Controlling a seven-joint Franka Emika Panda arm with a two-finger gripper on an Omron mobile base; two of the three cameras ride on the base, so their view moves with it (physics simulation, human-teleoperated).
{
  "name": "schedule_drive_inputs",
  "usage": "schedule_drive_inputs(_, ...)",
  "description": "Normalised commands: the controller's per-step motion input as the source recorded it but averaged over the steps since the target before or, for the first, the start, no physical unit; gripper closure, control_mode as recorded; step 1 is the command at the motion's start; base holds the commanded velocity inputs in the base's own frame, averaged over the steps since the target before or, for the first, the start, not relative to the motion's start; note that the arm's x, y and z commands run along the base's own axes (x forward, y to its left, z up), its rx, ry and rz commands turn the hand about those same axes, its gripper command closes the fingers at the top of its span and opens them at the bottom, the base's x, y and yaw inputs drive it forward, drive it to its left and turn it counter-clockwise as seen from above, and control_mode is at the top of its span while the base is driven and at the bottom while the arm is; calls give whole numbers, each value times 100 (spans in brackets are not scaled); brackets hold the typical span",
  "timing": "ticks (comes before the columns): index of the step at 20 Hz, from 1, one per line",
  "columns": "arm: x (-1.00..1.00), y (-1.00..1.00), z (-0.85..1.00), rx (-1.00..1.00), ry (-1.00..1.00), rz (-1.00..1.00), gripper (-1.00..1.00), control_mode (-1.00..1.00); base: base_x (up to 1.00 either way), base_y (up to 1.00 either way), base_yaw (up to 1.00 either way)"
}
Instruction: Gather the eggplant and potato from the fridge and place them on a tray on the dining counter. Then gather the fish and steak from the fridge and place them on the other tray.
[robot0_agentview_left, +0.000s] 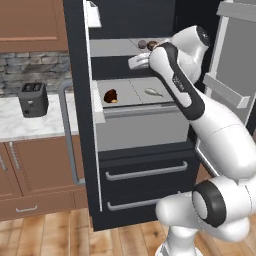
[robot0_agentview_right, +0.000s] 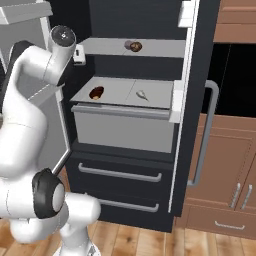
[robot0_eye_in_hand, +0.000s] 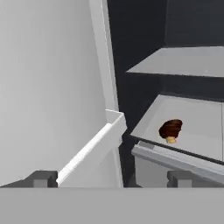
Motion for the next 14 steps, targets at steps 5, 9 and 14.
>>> schedule_drive_inputs(5,-100,-74,-28,-3,8,-34,-100,-100,0,0,0)
schedule_drive_inputs(9,-100,-71,-68,-6,3,-33,-100,-100,0,0,0)
schedule_drive_inputs(14,-86,-62,-56,-3,0,-31,-100,-100,0,0,0)
